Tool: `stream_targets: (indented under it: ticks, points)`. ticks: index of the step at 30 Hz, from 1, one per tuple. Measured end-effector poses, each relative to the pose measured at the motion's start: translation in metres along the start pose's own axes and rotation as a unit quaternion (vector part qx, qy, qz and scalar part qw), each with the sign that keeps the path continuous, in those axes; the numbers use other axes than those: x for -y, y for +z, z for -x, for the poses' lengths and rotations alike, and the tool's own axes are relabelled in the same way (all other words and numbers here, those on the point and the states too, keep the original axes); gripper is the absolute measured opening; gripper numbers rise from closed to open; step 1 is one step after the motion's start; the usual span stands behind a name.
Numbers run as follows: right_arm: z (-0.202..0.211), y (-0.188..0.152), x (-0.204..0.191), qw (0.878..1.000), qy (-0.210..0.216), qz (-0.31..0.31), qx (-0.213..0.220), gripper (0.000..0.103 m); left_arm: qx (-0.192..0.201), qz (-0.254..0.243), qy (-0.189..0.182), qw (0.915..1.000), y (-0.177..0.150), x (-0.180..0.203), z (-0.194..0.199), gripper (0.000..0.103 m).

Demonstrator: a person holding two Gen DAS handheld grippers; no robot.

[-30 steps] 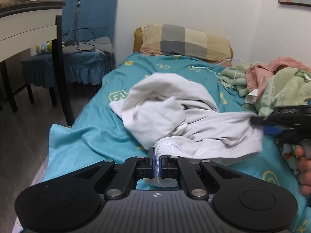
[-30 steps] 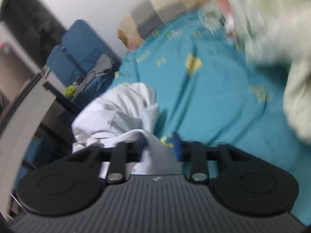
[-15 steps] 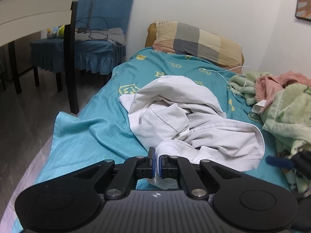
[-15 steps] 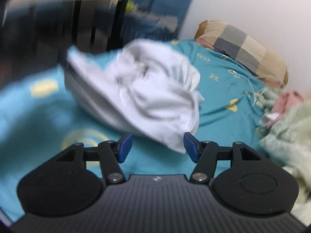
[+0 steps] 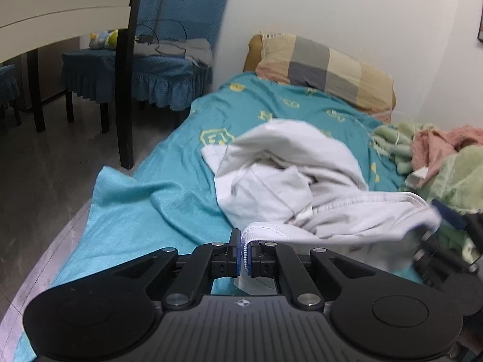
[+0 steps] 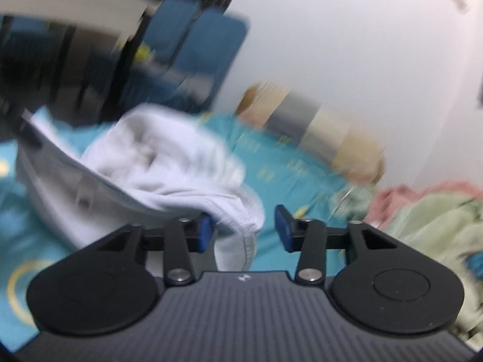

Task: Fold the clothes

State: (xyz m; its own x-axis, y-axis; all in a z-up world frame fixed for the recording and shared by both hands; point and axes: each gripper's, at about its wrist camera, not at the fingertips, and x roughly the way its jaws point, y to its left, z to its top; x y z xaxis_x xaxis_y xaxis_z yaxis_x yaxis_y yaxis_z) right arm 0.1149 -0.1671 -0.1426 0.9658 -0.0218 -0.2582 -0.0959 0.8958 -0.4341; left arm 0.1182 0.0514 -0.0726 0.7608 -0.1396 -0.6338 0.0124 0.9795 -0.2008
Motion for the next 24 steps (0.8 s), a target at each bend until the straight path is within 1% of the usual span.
stream_targets:
  ticks: [2,3,5,6,8,11,13,14,15,16,17,18,20,23,24]
  points:
    - [0.005,0.005,0.009,0.998,-0.050,-0.019,0.035,0.035,0.020,0.008,-0.010,0.9997,0.005,0.000,0.007,0.004]
    - [0.008,0.008,0.013,0.995,-0.075,-0.028,0.052,0.030,0.032,0.014,-0.017,0.9993,0.008,0.000,0.012,0.004]
    - [0.011,0.010,0.023,0.991,-0.109,-0.040,0.061,0.031,0.053,0.024,-0.032,0.9978,0.013,0.000,0.022,0.004]
    - [0.012,0.011,0.026,0.991,-0.109,-0.047,0.057,0.031,0.062,0.026,-0.040,0.9969,0.014,0.001,0.026,0.004]
    - [0.010,0.010,0.030,0.993,-0.100,-0.057,0.040,0.031,0.070,0.023,-0.045,0.9963,0.015,0.002,0.031,0.004]
    - [0.005,0.008,0.030,0.996,-0.064,-0.063,0.019,0.030,0.063,0.020,-0.042,0.9969,0.014,0.005,0.028,0.004]
    - [0.007,0.008,0.021,0.998,-0.052,-0.040,0.023,0.030,0.059,0.018,-0.037,0.9974,0.013,0.005,0.026,0.004]
    - [0.008,0.009,0.016,0.998,-0.048,-0.025,0.026,0.029,0.057,0.018,-0.034,0.9976,0.013,0.005,0.025,0.004]
    - [0.007,0.010,0.010,0.999,-0.042,-0.018,0.026,0.021,0.055,0.019,-0.031,0.9978,0.013,0.005,0.024,0.004]
    - [0.007,0.011,0.008,0.999,-0.031,-0.026,0.021,0.002,0.054,0.022,-0.029,0.9979,0.013,0.003,0.023,0.004]
    - [0.007,0.012,0.010,0.999,-0.018,-0.048,0.017,0.004,0.055,0.026,-0.031,0.9977,0.013,0.002,0.024,0.004]
    - [0.007,0.015,0.014,0.997,-0.009,-0.071,0.022,0.004,0.056,0.030,-0.033,0.9974,0.014,0.001,0.024,0.004]
    - [0.014,0.026,0.022,0.993,-0.004,-0.108,0.042,0.004,0.068,0.034,-0.037,0.9964,0.020,0.000,0.030,0.004]
    - [0.034,0.055,0.044,0.981,0.005,-0.178,0.072,0.004,0.112,0.025,-0.046,0.9923,0.041,0.007,0.053,0.004]
    - [0.042,0.067,0.052,0.977,0.007,-0.195,0.083,0.004,0.129,0.014,-0.049,0.9903,0.055,0.012,0.065,0.004]
